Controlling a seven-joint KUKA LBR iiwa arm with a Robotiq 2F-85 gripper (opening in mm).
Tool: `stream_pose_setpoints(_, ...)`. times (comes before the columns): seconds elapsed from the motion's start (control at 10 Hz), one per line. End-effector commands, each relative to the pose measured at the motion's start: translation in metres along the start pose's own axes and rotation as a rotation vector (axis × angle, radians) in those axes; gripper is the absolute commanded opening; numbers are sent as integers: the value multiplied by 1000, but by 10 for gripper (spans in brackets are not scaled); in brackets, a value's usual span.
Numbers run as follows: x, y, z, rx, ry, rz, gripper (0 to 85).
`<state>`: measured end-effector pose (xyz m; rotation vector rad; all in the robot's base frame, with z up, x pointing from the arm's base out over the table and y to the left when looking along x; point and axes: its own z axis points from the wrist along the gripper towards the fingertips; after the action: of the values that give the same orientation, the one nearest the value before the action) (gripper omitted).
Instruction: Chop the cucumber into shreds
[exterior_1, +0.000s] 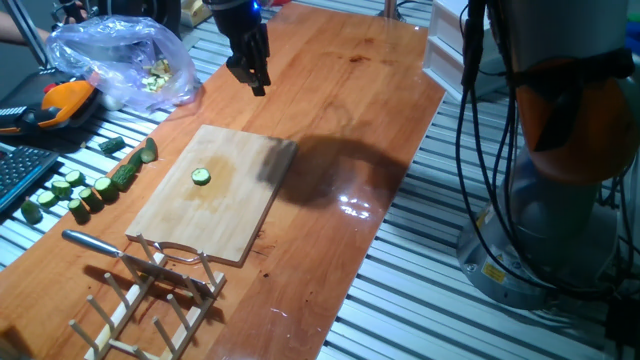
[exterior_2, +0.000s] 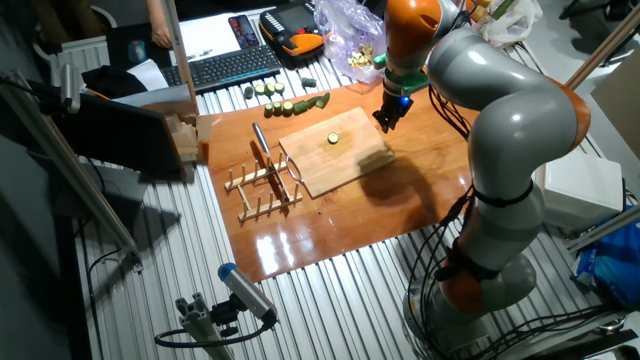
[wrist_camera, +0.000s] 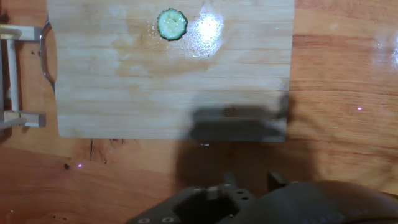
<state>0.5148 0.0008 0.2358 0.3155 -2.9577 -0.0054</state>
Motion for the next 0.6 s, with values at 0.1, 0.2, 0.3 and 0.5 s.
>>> stream_pose_setpoints(0.1, 0, 0, 0, 1, -3, 3, 0)
stream_pose_setpoints(0.2, 0, 0, 0, 1, -3, 11, 0)
stream_pose_setpoints(0.3, 0, 0, 0, 0, -1, 12, 0)
stream_pose_setpoints(0.5, 0, 0, 0, 2, -10, 87, 0)
